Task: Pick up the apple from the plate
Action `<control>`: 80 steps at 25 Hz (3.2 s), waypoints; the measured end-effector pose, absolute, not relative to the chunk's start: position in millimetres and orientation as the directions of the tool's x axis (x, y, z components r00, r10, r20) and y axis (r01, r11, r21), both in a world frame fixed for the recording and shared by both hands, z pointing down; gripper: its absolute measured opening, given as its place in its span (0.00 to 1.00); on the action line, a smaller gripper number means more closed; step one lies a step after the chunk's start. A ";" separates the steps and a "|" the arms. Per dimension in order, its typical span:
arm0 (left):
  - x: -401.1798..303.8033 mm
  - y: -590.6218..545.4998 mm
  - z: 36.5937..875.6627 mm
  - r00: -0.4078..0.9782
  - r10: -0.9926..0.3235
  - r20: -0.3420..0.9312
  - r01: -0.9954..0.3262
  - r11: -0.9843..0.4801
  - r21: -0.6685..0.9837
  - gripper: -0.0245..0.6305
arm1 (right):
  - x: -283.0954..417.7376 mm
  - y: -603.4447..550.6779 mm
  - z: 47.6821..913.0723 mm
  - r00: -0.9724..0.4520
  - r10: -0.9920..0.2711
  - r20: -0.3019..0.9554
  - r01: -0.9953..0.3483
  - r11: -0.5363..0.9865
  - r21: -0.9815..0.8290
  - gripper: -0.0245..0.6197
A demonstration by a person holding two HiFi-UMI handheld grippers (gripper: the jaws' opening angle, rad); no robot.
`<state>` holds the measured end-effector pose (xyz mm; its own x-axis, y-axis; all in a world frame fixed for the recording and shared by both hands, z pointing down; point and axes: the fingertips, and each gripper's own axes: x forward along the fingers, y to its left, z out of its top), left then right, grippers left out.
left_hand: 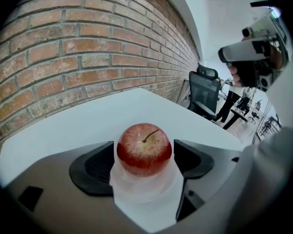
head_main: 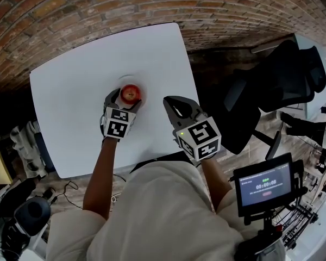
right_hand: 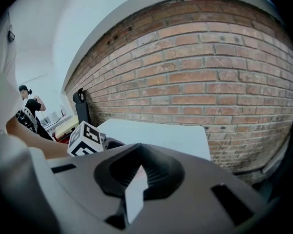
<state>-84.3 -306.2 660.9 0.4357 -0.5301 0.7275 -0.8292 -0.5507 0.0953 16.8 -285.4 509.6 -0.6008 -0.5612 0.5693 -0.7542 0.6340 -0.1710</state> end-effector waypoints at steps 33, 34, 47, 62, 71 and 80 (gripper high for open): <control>-74.1 -304.8 672.6 0.432 -0.516 0.739 -0.813 -0.577 0.072 0.60 | 30.3 -284.2 504.7 -0.594 -0.579 0.559 -0.770 0.610 -0.187 0.04; -74.3 -304.1 671.3 0.430 -0.517 0.741 -0.814 -0.576 0.070 0.60 | 31.0 -283.5 503.7 -0.593 -0.581 0.557 -0.771 0.608 -0.187 0.04; -75.7 -287.7 649.6 0.416 -0.545 0.728 -0.820 -0.571 0.042 0.60 | 37.2 -262.9 488.5 -0.603 -0.596 0.530 -0.769 0.612 -0.186 0.04; -89.8 -274.0 612.8 0.410 -0.615 0.674 -0.839 -0.544 0.014 0.60 | 32.3 -256.6 462.3 -0.622 -0.614 0.485 -0.755 0.635 -0.164 0.04; -97.9 -271.9 577.0 0.419 -0.648 0.635 -0.848 -0.530 0.018 0.60 | 15.9 -256.2 446.0 -0.642 -0.614 0.458 -0.735 0.662 -0.143 0.04; -111.0 -269.0 538.7 0.418 -0.701 0.578 -0.857 -0.515 -0.005 0.60 | -2.0 -258.5 433.6 -0.657 -0.617 0.433 -0.723 0.679 -0.128 0.04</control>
<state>-111.0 -269.0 538.7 0.4177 -0.7011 0.5779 -0.8571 -0.5151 -0.0054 -2.0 -258.5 433.6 -0.6568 -0.6172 0.4332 -0.7227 0.6792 -0.1282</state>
